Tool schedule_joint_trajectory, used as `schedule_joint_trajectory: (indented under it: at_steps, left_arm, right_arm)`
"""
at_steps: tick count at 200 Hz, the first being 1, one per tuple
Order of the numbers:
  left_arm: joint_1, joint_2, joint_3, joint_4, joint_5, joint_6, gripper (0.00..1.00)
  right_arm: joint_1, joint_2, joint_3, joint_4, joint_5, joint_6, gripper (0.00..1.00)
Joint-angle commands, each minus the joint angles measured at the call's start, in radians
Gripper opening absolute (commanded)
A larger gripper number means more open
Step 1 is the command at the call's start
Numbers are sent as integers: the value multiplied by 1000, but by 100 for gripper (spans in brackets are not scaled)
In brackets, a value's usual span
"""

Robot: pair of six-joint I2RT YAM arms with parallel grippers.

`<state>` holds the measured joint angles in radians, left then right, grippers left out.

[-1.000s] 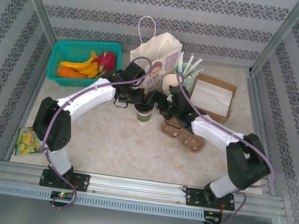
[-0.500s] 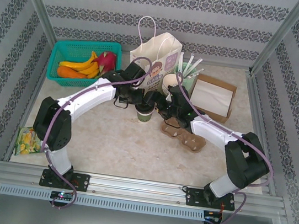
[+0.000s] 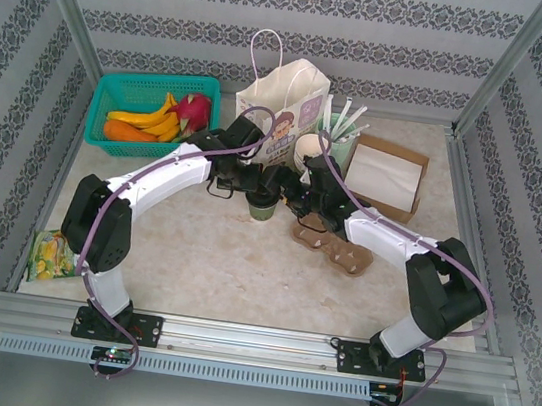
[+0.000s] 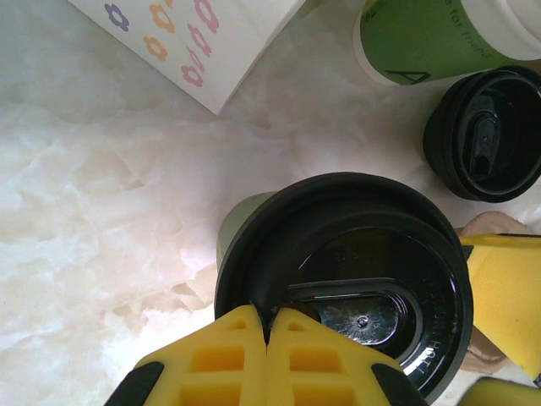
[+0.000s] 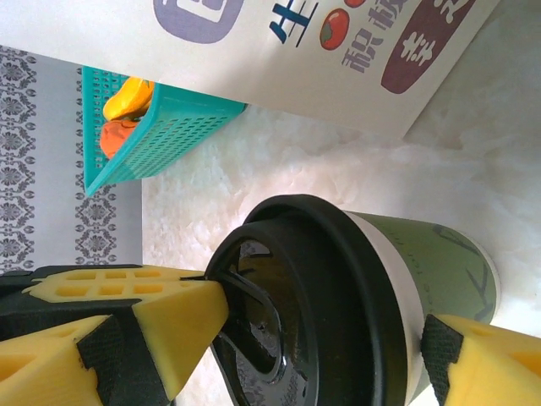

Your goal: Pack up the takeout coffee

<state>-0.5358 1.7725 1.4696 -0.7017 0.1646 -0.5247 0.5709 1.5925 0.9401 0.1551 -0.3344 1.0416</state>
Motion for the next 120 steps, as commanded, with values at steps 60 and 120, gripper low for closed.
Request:
schedule_joint_trajectory:
  at_steps: [60, 120]
  left_arm:
    - [-12, 48, -48, -54, 6, -5, 0]
    - [-12, 49, -45, -58, 7, -7, 0]
  right_arm:
    - [-41, -78, -12, -74, 34, -83, 93]
    - [-82, -111, -57, -93, 18, -84, 83]
